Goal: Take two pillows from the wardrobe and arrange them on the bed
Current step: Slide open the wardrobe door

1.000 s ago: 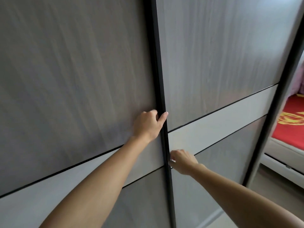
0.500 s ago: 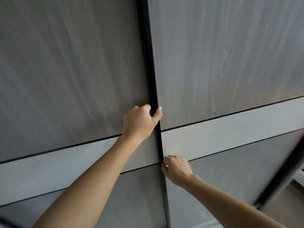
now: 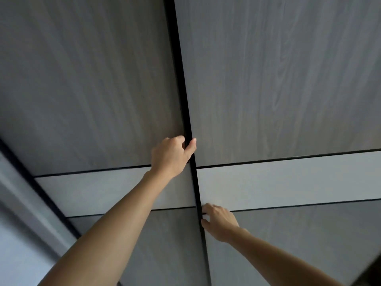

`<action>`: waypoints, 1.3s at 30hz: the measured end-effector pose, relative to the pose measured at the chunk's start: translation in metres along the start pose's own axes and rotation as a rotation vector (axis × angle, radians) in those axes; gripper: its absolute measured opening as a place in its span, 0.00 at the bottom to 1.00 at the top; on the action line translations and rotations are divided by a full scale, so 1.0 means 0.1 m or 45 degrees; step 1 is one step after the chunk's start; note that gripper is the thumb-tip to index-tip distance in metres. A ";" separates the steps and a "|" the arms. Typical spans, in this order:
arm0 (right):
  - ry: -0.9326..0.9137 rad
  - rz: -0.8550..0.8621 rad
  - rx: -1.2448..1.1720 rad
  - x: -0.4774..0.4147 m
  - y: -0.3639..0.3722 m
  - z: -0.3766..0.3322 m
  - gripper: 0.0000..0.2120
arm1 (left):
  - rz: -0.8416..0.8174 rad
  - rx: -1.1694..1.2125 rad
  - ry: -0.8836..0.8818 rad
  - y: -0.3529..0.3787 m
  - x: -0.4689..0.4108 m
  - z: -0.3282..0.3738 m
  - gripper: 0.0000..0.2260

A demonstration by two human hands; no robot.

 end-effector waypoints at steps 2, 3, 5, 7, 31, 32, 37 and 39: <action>-0.016 -0.001 0.025 -0.09 0.08 -0.20 0.16 | -0.021 0.007 -0.011 -0.09 0.03 -0.26 0.24; -0.010 -0.002 0.031 -0.12 0.13 -0.29 0.16 | -0.034 0.012 -0.008 -0.14 0.04 -0.39 0.24; 0.008 -0.001 0.033 -0.21 0.25 -0.50 0.16 | -0.056 0.020 -0.007 -0.24 0.06 -0.69 0.24; 0.018 0.005 0.046 -0.26 0.30 -0.58 0.16 | -0.068 0.000 -0.008 -0.29 0.07 -0.87 0.24; -0.111 0.032 0.188 -0.83 1.12 -2.12 0.11 | -0.100 -0.614 -0.227 -1.22 0.56 -3.27 0.13; -0.117 0.037 0.194 -0.84 1.12 -2.15 0.11 | -0.110 -0.639 -0.236 -1.25 0.57 -3.34 0.12; -0.113 0.080 0.194 -0.86 1.11 -2.18 0.12 | -0.173 -0.636 -0.265 -1.28 0.65 -3.59 0.12; -0.113 0.130 0.185 -0.85 1.07 -2.15 0.12 | -0.180 -0.604 -0.273 -1.26 0.68 -3.61 0.11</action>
Point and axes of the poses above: each hand's wrist, its own x-axis away from the middle knuckle, its own y-axis out of the palm, z = x × y, the point moved 5 cm from there along -x, towards the middle knuckle, and after that the axes turned 10 degrees about -x, right-handed, at the moved point
